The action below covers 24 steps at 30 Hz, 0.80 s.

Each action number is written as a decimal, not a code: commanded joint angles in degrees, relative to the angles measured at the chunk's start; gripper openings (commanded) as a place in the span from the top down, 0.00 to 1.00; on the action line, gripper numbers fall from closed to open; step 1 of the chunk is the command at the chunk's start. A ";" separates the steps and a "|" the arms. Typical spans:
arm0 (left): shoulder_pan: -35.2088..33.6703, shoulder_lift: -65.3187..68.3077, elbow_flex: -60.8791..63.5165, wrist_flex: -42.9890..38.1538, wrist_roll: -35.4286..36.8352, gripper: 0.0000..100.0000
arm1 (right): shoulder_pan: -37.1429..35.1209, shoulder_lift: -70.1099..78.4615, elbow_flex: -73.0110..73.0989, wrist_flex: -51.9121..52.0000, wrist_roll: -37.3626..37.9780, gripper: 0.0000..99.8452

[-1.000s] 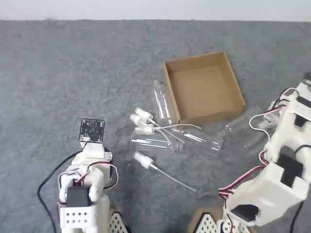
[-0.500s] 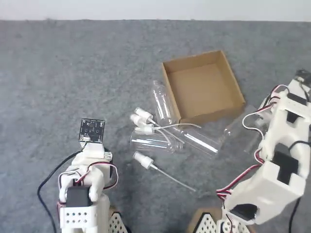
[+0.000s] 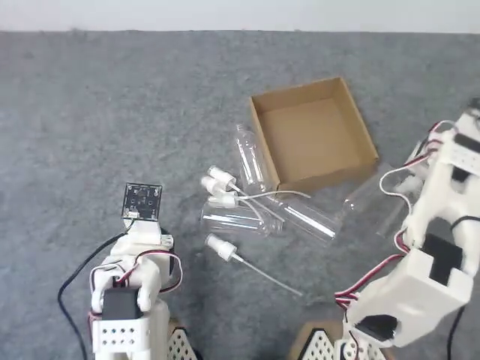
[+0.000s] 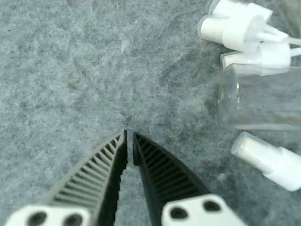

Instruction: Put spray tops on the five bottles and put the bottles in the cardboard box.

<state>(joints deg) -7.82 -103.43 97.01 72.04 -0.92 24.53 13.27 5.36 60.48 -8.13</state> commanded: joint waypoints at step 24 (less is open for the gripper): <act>-0.35 -1.05 -0.48 0.26 -0.35 0.99 | 1.63 11.82 -8.97 0.48 -0.09 0.77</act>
<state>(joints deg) -7.82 -103.43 97.01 72.04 -0.92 24.88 26.20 -2.02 61.89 -8.13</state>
